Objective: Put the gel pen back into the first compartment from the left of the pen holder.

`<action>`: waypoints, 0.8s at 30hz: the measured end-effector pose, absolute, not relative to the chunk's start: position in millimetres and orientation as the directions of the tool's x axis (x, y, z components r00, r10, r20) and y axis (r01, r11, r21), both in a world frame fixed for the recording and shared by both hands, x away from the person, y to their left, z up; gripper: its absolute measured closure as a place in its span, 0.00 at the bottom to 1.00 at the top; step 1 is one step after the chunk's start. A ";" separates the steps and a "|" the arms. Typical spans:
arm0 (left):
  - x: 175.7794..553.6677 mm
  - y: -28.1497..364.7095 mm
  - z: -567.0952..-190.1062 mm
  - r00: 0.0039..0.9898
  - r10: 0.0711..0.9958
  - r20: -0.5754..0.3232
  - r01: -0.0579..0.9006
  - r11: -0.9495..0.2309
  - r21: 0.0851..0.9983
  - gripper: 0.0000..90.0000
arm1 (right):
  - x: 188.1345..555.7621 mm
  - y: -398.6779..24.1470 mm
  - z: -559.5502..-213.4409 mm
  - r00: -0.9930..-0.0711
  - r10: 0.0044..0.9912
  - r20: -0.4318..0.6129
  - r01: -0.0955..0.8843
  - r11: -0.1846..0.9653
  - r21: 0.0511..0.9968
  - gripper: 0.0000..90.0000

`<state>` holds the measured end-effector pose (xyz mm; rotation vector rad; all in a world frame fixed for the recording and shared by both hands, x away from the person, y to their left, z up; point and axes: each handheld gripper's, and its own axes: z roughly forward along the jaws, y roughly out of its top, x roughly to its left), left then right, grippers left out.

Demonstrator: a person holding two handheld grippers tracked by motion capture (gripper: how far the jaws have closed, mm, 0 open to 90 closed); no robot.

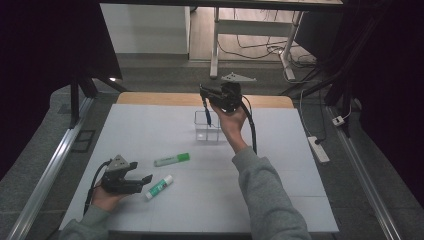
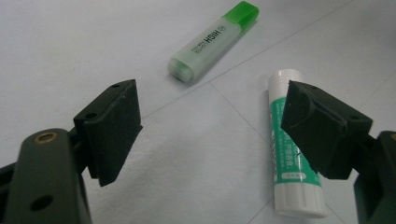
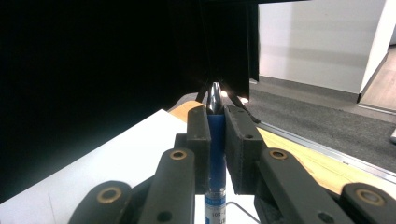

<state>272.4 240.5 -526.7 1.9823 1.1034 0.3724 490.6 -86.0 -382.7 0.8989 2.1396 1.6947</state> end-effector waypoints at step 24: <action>272.4 241.3 -526.6 0.574 0.809 -0.129 0.568 -0.279 0.774 0.22 | 512.2 -72.5 -390.7 -0.760 0.627 0.170 0.284 0.085 0.955 0.89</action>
